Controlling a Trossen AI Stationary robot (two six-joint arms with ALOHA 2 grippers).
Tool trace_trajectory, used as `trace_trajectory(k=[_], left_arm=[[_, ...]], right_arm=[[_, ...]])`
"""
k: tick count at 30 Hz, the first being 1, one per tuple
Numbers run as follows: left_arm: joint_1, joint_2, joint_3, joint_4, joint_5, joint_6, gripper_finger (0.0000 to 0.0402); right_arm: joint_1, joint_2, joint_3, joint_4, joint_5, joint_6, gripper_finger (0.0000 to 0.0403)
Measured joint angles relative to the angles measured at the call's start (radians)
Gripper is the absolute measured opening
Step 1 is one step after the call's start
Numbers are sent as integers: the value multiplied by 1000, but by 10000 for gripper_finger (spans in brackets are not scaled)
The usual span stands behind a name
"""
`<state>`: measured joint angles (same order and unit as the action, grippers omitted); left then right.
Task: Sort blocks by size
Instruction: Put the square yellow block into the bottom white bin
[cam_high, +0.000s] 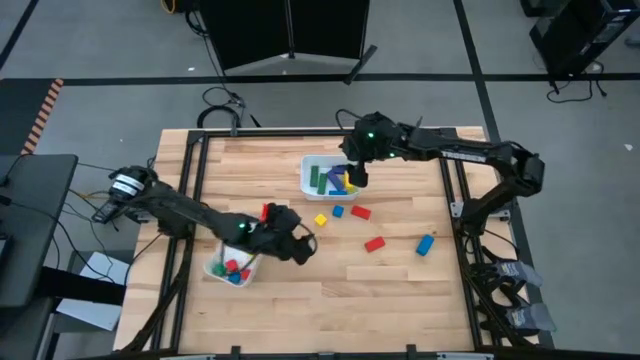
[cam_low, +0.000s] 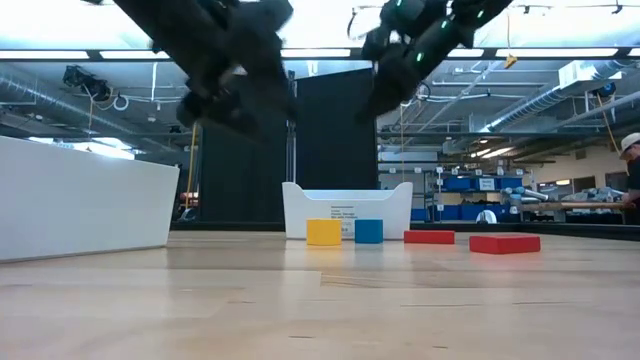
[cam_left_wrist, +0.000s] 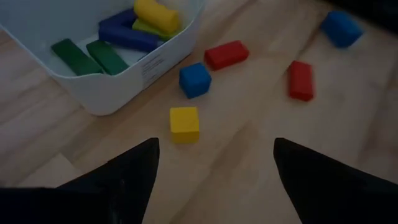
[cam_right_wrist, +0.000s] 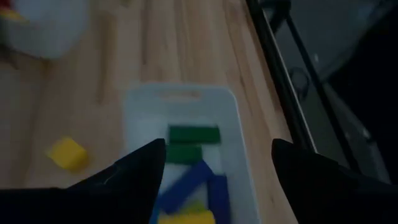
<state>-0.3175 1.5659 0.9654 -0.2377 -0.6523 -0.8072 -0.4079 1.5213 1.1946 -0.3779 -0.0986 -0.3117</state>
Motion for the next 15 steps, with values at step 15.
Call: trace_trajectory(k=[15], left_arm=[[115,278,209,-102,68,144,324]], right_arm=[[220,-267,-73,-68,37,86,296]])
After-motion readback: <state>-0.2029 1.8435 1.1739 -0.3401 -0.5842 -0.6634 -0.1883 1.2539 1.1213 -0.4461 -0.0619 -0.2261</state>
